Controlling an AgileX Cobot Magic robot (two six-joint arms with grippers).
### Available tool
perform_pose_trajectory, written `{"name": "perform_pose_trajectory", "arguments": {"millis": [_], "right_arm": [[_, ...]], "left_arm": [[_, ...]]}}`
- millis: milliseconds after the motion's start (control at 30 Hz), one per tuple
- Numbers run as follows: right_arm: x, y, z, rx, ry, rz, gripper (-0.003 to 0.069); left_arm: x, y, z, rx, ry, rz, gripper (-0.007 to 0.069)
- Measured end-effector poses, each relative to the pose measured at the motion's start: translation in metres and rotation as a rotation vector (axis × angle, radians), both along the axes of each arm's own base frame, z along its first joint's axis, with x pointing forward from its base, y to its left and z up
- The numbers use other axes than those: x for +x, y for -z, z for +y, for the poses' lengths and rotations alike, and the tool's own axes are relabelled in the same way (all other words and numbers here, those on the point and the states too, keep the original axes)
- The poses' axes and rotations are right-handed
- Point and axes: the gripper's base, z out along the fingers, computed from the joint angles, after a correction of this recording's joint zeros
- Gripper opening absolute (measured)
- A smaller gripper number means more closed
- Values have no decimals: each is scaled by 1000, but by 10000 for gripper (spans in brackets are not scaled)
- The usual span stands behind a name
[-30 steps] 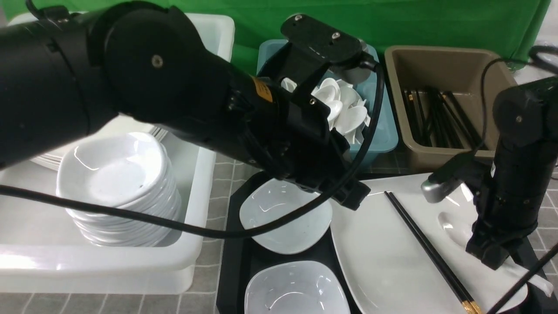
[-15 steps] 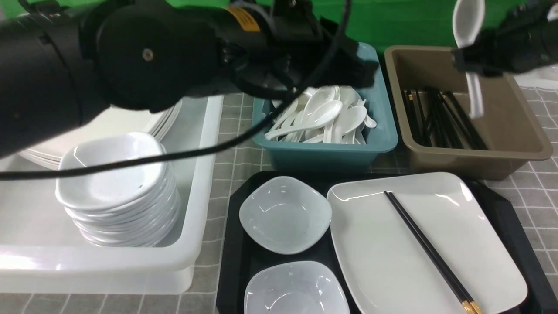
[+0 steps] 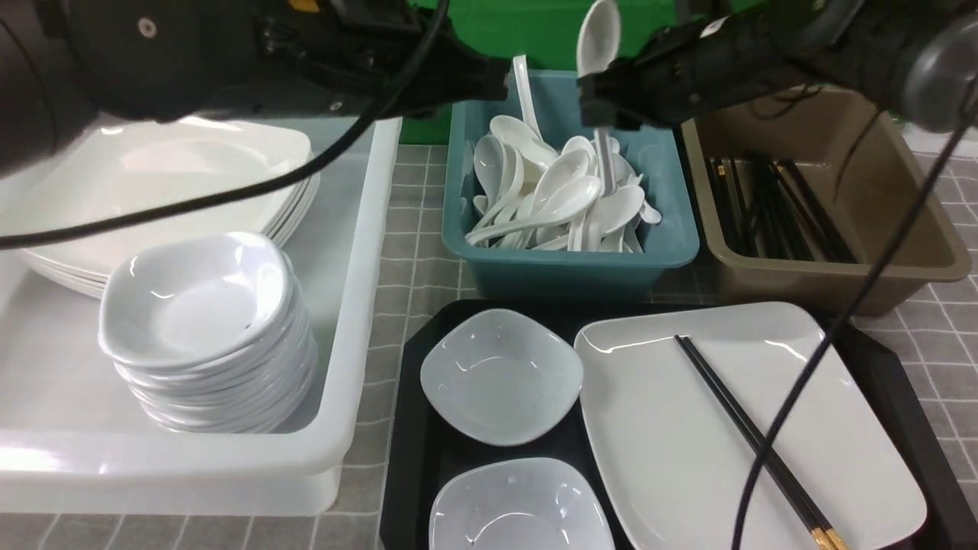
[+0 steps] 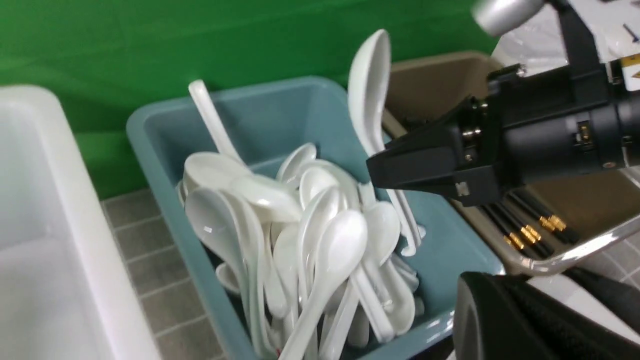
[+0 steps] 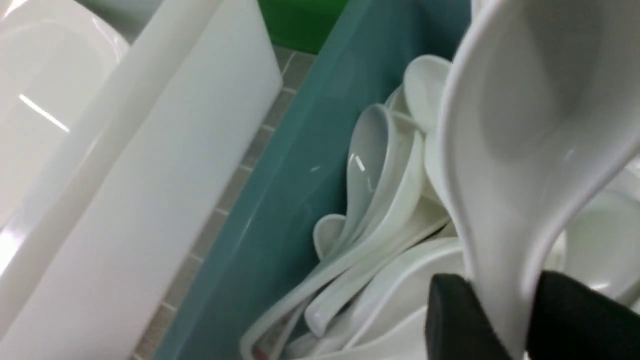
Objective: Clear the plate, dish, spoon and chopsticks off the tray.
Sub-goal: Use the right arm to put the soup spoon into the small storage box in the middle, then use the right arm to grab a pair of chopsticks from the plate
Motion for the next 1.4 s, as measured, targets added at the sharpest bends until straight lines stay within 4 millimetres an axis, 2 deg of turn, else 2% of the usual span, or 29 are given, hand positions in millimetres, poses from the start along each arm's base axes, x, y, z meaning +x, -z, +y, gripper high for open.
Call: {"name": "perform_pose_trajectory", "arguments": {"millis": [33, 100, 167, 233, 300, 367, 400, 433, 500, 567, 667, 700, 733, 767, 833, 867, 967, 1033, 1133, 1200, 1233, 1267, 1300, 1367, 1400], "right_arm": [[0, 0, 1, 0, -1, 1, 290], [-3, -3, 2, 4, -11, 21, 400], [-7, -10, 1, 1, -23, 28, 443], [-19, -26, -7, -10, -56, 62, 465], [-27, -36, -13, -27, -79, 92, 457], [-48, -55, -30, -108, -129, 167, 391], [-62, -62, -42, -186, -150, 232, 316], [-63, -61, -42, -188, -153, 250, 302], [-87, -69, -64, -322, -87, 346, 112], [-100, -65, -72, -382, -64, 371, 64], [-122, -42, -77, -421, -63, 464, 85], [-132, -26, -76, -436, -69, 515, 129], [-134, -20, -75, -439, -69, 525, 148], [-143, 2, -72, -452, -77, 566, 227], [-150, 29, -67, -480, -93, 596, 344], [-155, 47, -63, -507, -99, 605, 427], [-161, 74, -61, -566, -74, 620, 514], [-161, 87, -60, -588, -62, 624, 535], [-160, 102, -59, -599, -45, 649, 524], [-159, 111, -59, -611, -47, 673, 475], [-158, 111, -59, -609, -46, 668, 430], [-158, 110, -58, -608, -46, 668, 326], [-157, 110, -58, -608, -45, 667, 282], [-157, 108, -58, -609, -44, 668, 139], [-157, 107, -58, -609, -44, 671, 132]], "left_arm": [[0, 0, 0, 2, 1, 3, 1], [-1, 5, 2, 30, 5, 47, 1], [-2, 7, 4, 54, 9, 68, 1], [-4, 10, 5, 80, 9, 99, 1], [-5, 12, 5, 91, 10, 125, 1], [-9, 17, 6, 120, 24, 188, 1], [-12, 21, 7, 144, 37, 230, 1], [-12, 21, 7, 147, 40, 238, 1], [-19, 27, 8, 186, 66, 328, 1], [-24, 31, 9, 208, 84, 386, 1], [-30, 35, 9, 252, 134, 439, 1], [-31, 36, 9, 281, 166, 442, 1], [-32, 37, 9, 288, 175, 447, 1], [-35, 40, 6, 329, 228, 443, 1], [-38, 43, 0, 355, 274, 444, 1], [-41, 45, -8, 372, 311, 446, 1], [-50, 51, -23, 406, 382, 448, 1], [-56, 55, -34, 436, 430, 442, 1], [-61, 60, -44, 454, 463, 444, 1], [-61, 62, -47, 458, 470, 447, 1], [-60, 63, -47, 459, 470, 447, 1], [-60, 63, -47, 460, 469, 447, 1], [-60, 63, -47, 460, 469, 448, 1], [-60, 64, -47, 462, 469, 447, 1], [-60, 64, -47, 465, 468, 446, 1]]}}
